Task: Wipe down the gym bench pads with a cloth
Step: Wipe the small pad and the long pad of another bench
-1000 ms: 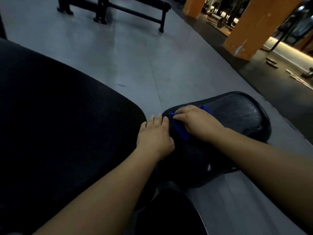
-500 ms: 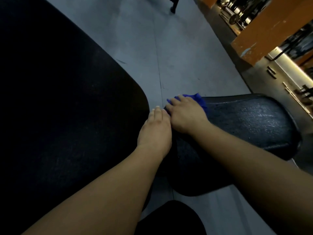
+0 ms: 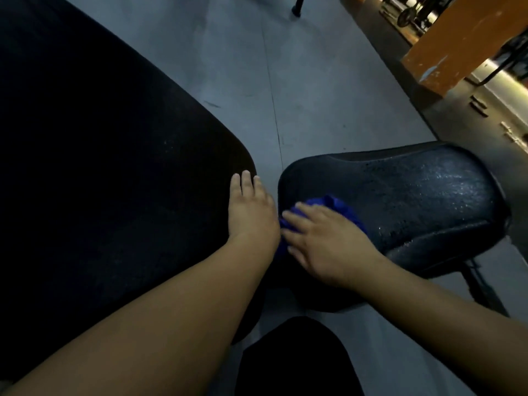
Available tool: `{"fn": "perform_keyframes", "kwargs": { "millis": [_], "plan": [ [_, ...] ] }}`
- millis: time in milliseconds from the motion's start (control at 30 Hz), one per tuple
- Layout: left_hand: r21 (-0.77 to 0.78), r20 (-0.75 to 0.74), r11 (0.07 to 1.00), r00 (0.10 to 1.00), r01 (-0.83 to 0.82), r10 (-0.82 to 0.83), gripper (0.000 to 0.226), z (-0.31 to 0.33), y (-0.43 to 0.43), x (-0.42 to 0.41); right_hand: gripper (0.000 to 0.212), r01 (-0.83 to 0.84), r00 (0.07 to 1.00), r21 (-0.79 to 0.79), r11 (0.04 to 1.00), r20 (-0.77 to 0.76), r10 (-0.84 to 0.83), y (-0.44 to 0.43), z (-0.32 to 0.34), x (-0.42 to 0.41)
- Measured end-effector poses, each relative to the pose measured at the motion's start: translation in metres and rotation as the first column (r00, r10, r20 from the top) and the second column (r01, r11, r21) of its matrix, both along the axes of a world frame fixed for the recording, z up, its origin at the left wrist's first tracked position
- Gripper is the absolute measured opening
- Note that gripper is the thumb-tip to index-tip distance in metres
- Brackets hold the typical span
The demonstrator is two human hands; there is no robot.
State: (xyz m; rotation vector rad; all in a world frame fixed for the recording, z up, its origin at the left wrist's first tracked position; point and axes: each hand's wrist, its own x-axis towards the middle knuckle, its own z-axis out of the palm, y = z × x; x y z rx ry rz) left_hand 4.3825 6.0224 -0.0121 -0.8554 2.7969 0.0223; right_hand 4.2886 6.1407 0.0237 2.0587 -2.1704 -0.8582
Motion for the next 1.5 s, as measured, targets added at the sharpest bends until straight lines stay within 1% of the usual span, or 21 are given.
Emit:
{"fn": "perform_keyframes", "kwargs": {
  "millis": [67,133,200,267,300,400,500,567,633,700,733,800,867,933,1000,1133,1233,1300,1333,1433,1500],
  "plan": [
    [-0.012,0.025,1.0,0.999,0.021,-0.02,0.077,0.005,0.001,0.006,0.053,-0.102,0.99,-0.012,0.995,0.095,0.103,0.031,0.007,0.011],
    [-0.027,0.054,0.998,0.997,0.048,-0.047,0.074,0.008,0.002,0.01,0.048,-0.134,0.988,-0.106,0.985,0.065,0.141,0.026,0.018,-0.007],
    [-0.041,0.078,0.996,0.994,0.081,-0.077,0.072,0.007,0.0,0.013,0.047,0.03,0.999,-0.204,0.979,-0.016,-0.034,-0.004,0.026,-0.03],
    [-0.075,0.079,0.992,0.992,0.104,-0.098,0.071,0.01,-0.008,0.016,0.049,0.251,0.964,-0.311,0.917,-0.003,-0.265,-0.045,0.028,-0.041],
    [-0.08,0.062,0.991,0.992,0.112,-0.107,0.069,0.011,-0.012,0.018,0.043,0.284,0.955,-0.33,0.9,0.009,-0.298,-0.058,0.022,-0.039],
    [-0.047,0.016,0.995,0.996,0.093,-0.092,0.064,0.012,-0.019,0.023,0.028,0.095,0.995,-0.108,0.99,0.044,-0.091,-0.054,-0.01,-0.005],
    [0.001,0.009,0.997,0.997,0.077,-0.077,0.064,0.014,-0.014,0.026,0.027,-0.151,0.971,0.115,0.982,0.204,0.126,0.002,-0.017,0.03],
    [0.016,0.016,0.996,0.996,0.087,-0.087,0.064,0.017,-0.01,0.028,0.031,-0.157,0.963,0.093,0.983,0.234,0.132,0.007,-0.006,0.015],
    [0.017,0.029,0.995,0.994,0.1,-0.101,0.064,0.017,-0.009,0.03,0.036,-0.106,0.993,-0.045,0.993,0.04,0.108,-0.026,0.005,-0.02],
    [0.008,0.042,0.991,0.99,0.132,-0.132,0.063,0.018,-0.014,0.029,0.039,0.052,0.984,-0.174,0.983,-0.156,-0.08,-0.074,0.012,-0.048],
    [0.014,0.052,0.987,0.986,0.158,-0.159,0.062,0.02,-0.018,0.028,0.039,0.123,0.972,-0.177,0.977,-0.178,-0.154,-0.091,0.009,-0.05],
    [0.005,0.071,0.975,0.973,0.221,-0.221,0.063,0.024,-0.035,0.029,0.038,0.15,0.978,-0.085,0.985,-0.137,-0.161,-0.098,-0.011,-0.03],
    [0.004,0.069,0.961,0.958,0.277,-0.277,0.066,0.026,-0.053,0.032,0.034,0.038,0.998,0.08,0.996,-0.042,-0.035,-0.067,-0.018,0.01],
    [0.009,0.05,0.953,0.952,0.301,-0.302,0.067,0.025,-0.057,0.035,0.032,-0.087,0.991,0.135,0.987,0.109,0.072,-0.029,-0.009,0.024],
    [0.058,0.016,0.944,0.945,0.326,-0.327,0.065,0.023,-0.049,0.032,0.037,-0.031,0.99,0.058,0.998,0.139,0.023,-0.019,0.009,0.002],
    [0.124,-0.125,0.93,0.935,0.347,-0.332,0.07,0.015,-0.025,0.02,0.044,0.208,0.97,-0.261,0.943,-0.07,-0.234,-0.034,0.026,-0.031],
    [0.139,-0.242,0.927,0.919,0.35,-0.311,0.075,0.013,-0.016,0.015,0.039,0.134,0.991,-0.154,0.979,0.04,-0.13,0.009,0.014,0.013],
    [0.158,-0.272,0.914,0.906,0.375,-0.325,0.076,0.012,-0.01,0.014,0.038,0.068,0.996,-0.211,0.975,0.075,-0.053,0.047,0.033,0.012],
    [0.161,-0.279,0.906,0.898,0.392,-0.339,0.077,0.012,-0.008,0.012,0.041,0.061,0.998,-0.273,0.96,0.015,-0.059,0.053,0.047,-0.008],
    [0.19,-0.343,0.876,0.866,0.442,-0.363,0.076,0.016,0.003,-0.002,0.051,0.249,0.93,-0.461,0.852,-0.132,-0.344,0.028,0.087,-0.065],
    [0.214,-0.426,0.867,0.842,0.45,-0.332,0.073,0.019,0.015,-0.015,0.048,0.32,0.889,-0.467,0.824,-0.152,-0.431,0.002,0.073,-0.062]
  ]
}}
